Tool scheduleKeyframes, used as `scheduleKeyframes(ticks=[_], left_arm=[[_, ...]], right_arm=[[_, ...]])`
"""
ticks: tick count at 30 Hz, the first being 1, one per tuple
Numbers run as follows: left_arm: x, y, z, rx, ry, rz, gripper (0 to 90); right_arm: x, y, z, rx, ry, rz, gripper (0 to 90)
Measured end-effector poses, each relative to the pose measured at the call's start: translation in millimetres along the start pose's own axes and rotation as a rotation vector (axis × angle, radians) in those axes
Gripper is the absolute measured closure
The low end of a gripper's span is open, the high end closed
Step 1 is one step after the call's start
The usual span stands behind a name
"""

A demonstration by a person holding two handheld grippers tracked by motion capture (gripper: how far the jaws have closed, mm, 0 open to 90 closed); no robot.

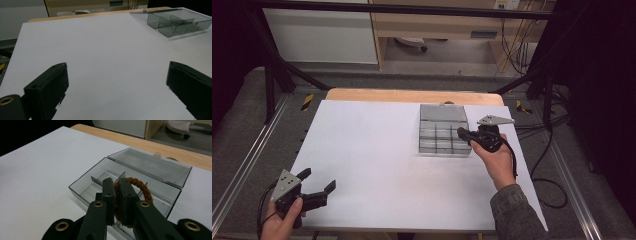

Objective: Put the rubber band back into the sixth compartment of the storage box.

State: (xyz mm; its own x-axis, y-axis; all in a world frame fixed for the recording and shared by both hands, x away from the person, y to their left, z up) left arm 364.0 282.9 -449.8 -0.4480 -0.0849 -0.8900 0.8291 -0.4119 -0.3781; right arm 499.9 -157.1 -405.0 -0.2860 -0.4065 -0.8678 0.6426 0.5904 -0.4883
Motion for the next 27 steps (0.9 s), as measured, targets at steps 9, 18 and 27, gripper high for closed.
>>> scheduleKeyframes(ticks=[9,18,27], left_arm=[[0.3,0.0,0.0,0.002,0.004,-0.003,4.5],[0.3,0.1,0.4,0.001,0.009,-0.005,4.5],[0.2,0.1,0.5,0.002,0.009,-0.005,4.5]], right_arm=[[-0.3,7.7,7.8,0.007,0.015,-0.012,84.2],[6.5,19.0,9.6,0.005,0.025,-0.051,84.2],[10.9,24.1,11.4,0.001,0.041,-0.065,84.2]])
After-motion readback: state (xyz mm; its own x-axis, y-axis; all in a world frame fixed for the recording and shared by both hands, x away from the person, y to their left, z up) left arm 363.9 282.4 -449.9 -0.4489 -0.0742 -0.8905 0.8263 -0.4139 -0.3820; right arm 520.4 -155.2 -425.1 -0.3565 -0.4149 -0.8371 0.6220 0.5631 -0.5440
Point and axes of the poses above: each handheld gripper's, and its own axes: y roughly forward along the jaws, x roughly out of its underside, z roughly to its right, the point moved 9 cm from there along y, roughly forward along the jaws, and after that the axes turned 14 degrees about -y, right-handed, at the moved point
